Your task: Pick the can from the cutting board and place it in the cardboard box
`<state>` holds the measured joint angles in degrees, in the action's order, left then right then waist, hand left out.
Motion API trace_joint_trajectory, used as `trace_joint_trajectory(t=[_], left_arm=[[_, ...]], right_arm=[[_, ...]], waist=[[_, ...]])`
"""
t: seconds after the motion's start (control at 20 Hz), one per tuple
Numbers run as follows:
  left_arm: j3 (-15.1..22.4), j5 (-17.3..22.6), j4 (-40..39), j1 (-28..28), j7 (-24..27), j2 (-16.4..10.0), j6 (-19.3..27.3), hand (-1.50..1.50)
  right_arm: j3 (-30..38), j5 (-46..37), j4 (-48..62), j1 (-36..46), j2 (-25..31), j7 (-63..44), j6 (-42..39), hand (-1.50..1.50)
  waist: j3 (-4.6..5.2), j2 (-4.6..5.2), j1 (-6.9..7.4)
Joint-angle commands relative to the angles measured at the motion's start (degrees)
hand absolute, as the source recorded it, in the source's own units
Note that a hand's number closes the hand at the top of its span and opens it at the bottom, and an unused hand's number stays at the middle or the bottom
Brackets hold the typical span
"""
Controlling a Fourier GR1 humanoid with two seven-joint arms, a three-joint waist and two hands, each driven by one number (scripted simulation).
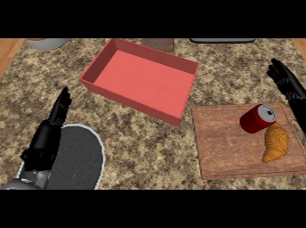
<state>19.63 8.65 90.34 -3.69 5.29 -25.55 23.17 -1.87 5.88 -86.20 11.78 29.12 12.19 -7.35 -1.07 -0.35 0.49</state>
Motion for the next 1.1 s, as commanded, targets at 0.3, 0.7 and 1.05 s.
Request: trace_joint_trajectory(t=[0.3,0.7,1.05], left_arm=[[-1.31,1.22,2.36,-6.42,-0.52,-8.14,-11.92,0.00],[-1.20,0.31,-5.11,-11.44,1.68,-3.75,-16.74,0.00],[-4.38,1.92,-2.27,-10.97,-0.71,-6.15,-19.94,0.00]], right_arm=[[16.97,1.18,2.34,0.57,19.59,-5.27,-3.24,-1.50],[19.39,-3.73,11.70,-4.22,20.35,18.43,-10.48,-1.50],[13.95,-13.08,5.56,-4.06,26.54,13.09,-11.57,-1.50]], waist=[[1.19,0.53,-3.25],[1.03,0.67,-1.28],[1.13,0.24,-0.86]])
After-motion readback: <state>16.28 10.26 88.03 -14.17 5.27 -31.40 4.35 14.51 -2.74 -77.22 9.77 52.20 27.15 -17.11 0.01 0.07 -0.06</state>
